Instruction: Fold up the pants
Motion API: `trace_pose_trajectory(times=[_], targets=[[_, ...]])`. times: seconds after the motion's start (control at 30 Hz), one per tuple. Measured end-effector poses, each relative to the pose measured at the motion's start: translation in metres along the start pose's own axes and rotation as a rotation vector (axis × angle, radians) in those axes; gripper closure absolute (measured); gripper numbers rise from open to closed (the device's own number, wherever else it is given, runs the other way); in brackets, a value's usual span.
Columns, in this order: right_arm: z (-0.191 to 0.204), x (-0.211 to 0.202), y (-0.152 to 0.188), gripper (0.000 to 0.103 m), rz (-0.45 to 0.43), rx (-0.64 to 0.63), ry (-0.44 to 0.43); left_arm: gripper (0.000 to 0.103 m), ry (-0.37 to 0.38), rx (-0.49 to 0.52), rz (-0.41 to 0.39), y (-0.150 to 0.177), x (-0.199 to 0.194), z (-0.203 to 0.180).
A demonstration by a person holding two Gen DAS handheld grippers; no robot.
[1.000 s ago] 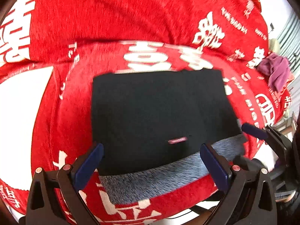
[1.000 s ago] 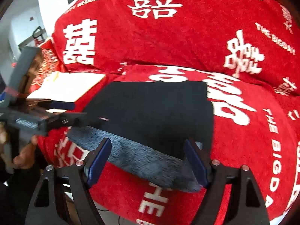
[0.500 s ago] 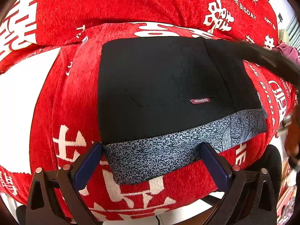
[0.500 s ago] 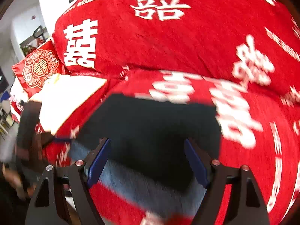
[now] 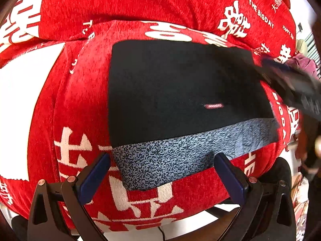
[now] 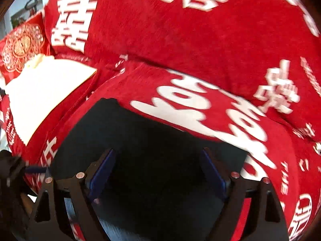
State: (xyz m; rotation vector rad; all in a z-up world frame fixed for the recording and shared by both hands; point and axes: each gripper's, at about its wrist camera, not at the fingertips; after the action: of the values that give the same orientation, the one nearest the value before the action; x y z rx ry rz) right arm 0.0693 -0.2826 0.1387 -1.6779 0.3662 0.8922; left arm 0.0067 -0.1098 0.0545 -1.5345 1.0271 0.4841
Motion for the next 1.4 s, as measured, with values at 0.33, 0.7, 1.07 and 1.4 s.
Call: trace_pose_trajectory(times=[0.33, 0.7, 1.07, 1.4], targets=[[-0.052, -0.066, 0.083, 0.014, -0.024, 0.276, 0.069, 0.0, -0.029, -0.008, 0.025, 0.003, 0.012, 0.003], [-0.044, -0.041, 0.107, 0.005, 0.036, 0.291, 0.092, 0.0, -0.039, 0.01, 0.016, 0.004, 0.0, 0.005], [-0.046, -0.064, 0.103, 0.005, -0.014, 0.294, 0.122, 0.0, -0.094, -0.083, 0.033, -0.026, 0.021, 0.033], [-0.037, -0.05, 0.11, 0.005, 0.01, 0.275, 0.129, 0.0, -0.1, -0.143, -0.009, -0.079, 0.022, 0.057]])
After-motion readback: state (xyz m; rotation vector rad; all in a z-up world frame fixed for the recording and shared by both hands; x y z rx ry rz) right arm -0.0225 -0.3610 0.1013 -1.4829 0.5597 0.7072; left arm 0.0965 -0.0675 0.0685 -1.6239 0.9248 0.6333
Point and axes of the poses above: each gripper's, at about its wrist camera, not at the fingertips, and x roughly the way its jaws point, z to its left, y to its underside, and after that the axes turned 14 degrees about -z, right-handed
